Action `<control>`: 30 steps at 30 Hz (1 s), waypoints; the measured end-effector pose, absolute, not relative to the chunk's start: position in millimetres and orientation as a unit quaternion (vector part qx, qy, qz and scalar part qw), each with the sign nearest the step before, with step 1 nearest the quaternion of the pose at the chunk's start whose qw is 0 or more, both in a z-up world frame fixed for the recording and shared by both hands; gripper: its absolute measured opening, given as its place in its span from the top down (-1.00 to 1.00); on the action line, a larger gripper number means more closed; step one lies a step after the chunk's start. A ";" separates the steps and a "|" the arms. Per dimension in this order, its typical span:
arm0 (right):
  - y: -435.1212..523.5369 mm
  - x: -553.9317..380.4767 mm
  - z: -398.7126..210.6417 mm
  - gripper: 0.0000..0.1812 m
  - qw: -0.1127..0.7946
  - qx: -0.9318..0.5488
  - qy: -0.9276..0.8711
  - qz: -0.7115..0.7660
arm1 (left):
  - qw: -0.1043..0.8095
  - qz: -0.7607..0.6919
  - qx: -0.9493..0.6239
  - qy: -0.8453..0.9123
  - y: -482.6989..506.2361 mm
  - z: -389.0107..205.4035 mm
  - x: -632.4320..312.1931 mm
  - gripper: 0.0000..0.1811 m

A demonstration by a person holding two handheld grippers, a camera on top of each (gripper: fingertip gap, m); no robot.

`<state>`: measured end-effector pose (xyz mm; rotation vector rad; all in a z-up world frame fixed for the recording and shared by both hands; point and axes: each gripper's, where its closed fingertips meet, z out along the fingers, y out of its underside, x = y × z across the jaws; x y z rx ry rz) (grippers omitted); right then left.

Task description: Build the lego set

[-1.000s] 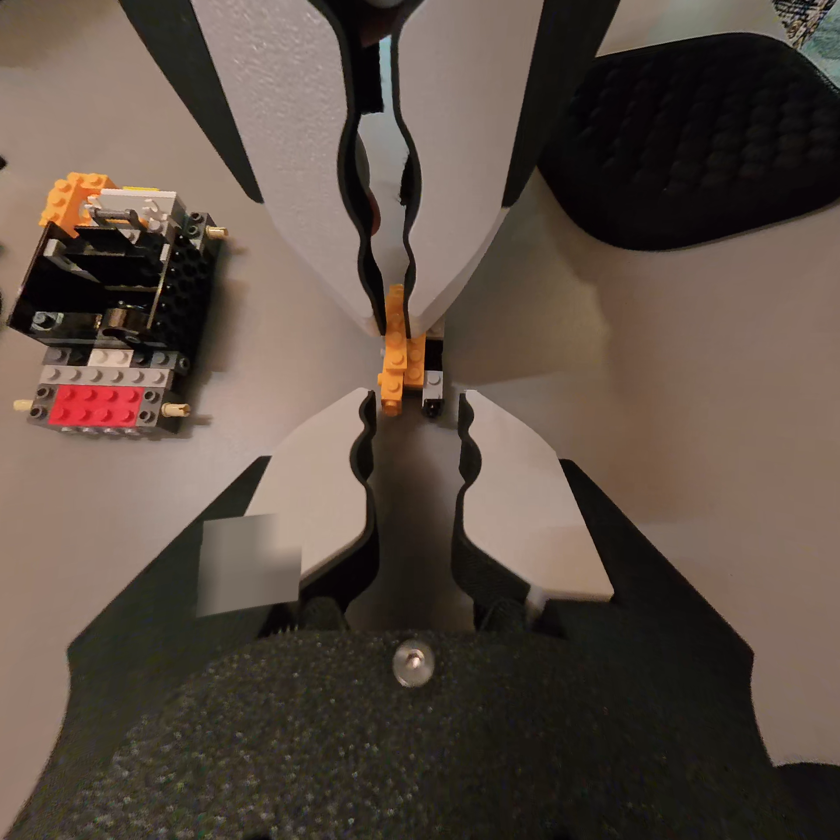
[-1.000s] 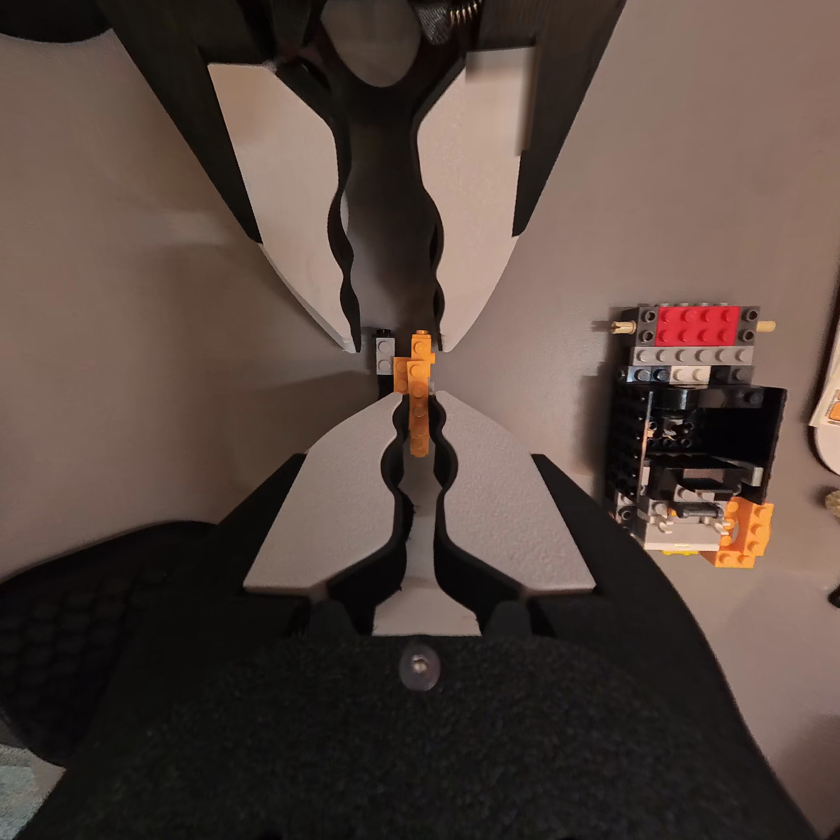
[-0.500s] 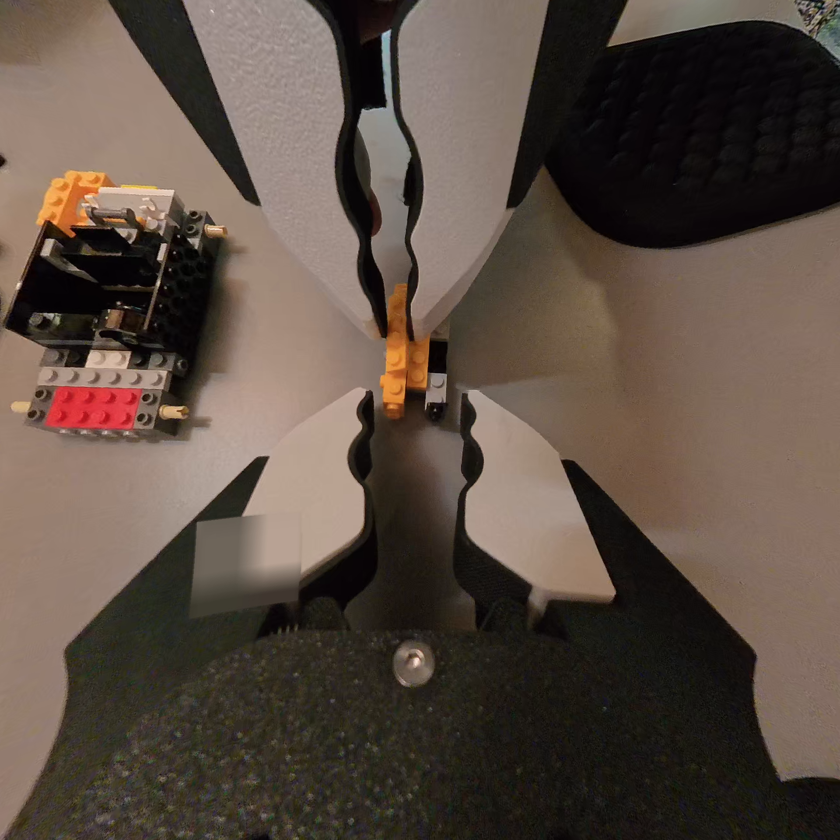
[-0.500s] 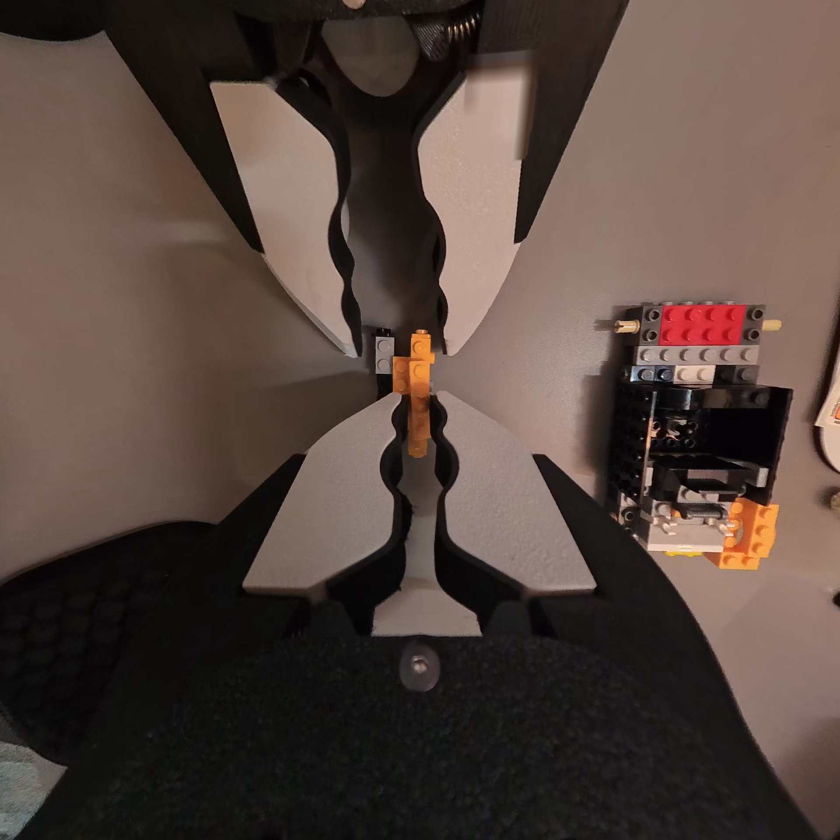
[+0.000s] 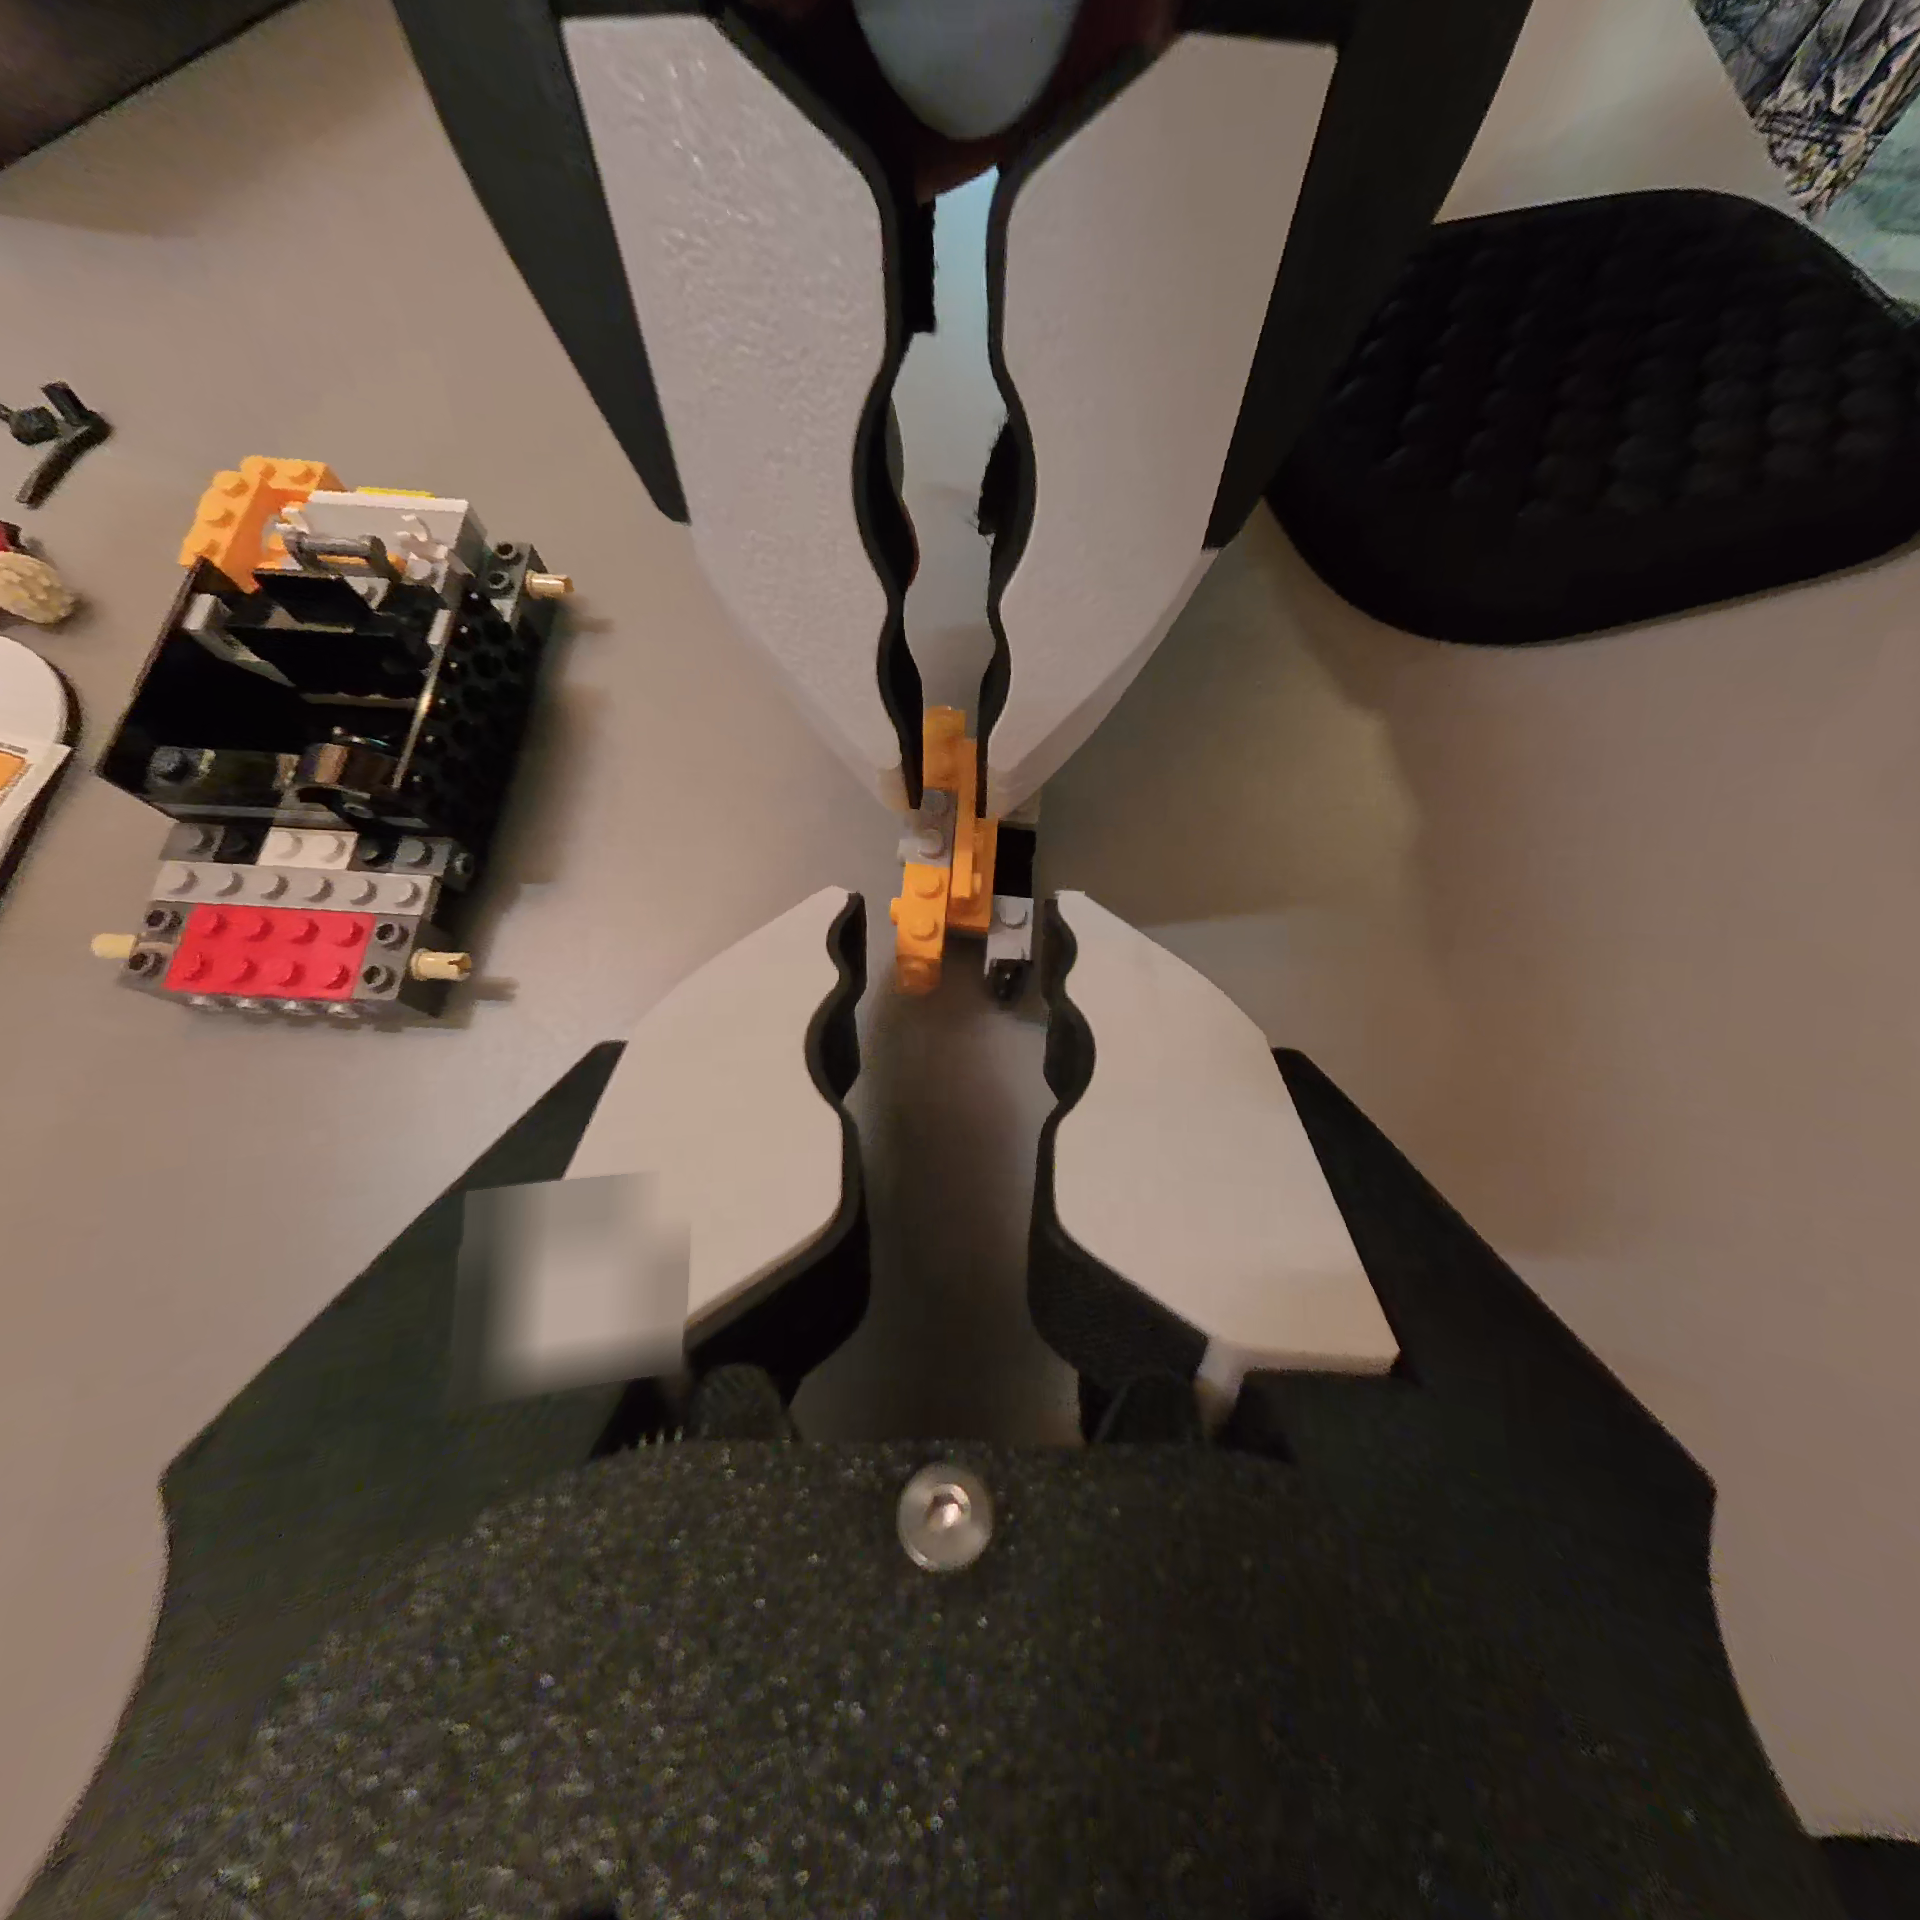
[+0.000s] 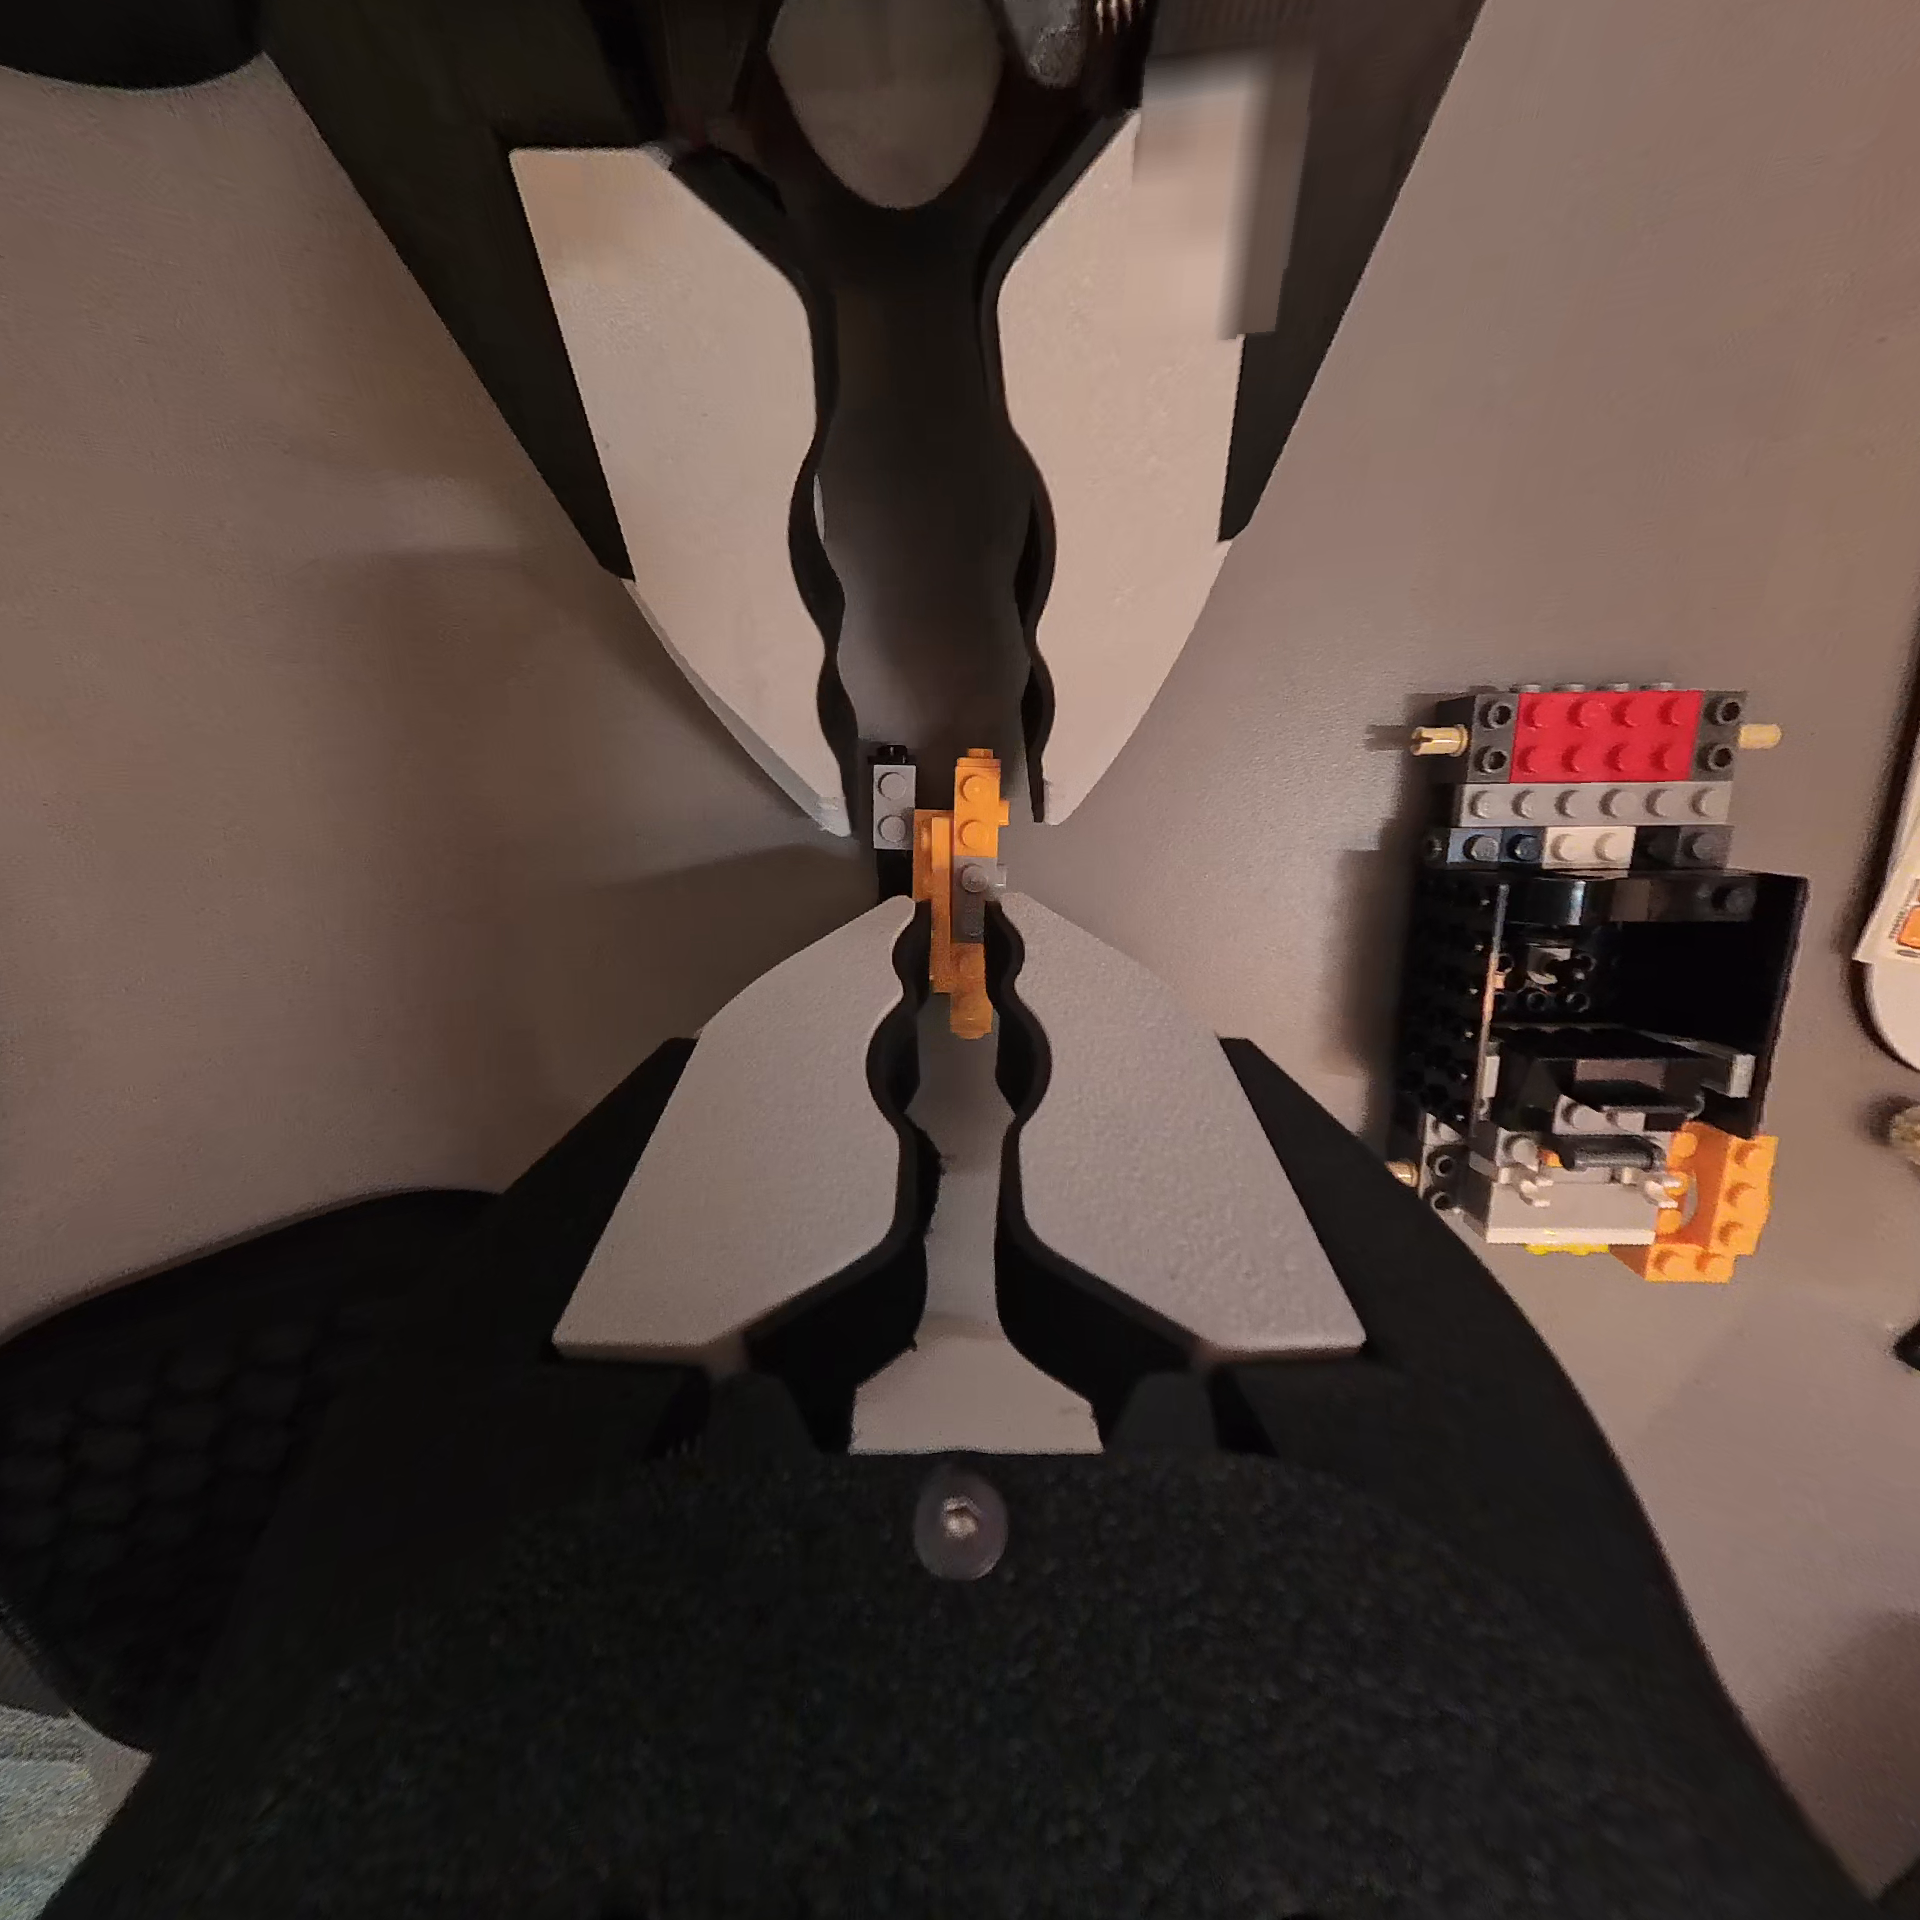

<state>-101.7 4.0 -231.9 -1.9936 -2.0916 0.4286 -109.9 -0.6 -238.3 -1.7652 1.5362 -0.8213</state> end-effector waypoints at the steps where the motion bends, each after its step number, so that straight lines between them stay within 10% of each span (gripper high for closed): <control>1: 3.6 -101.6 -232.0 0.90 0.110 -0.678 -0.712 0.147 | 0.327 -0.316 -0.673 0.583 -0.1 -236.9 -109.5 0.66; 30: 2.1 -101.6 -232.7 0.91 0.239 -0.608 -0.752 0.092 | 0.353 -0.318 -0.667 0.574 3.7 -228.8 -107.7 0.86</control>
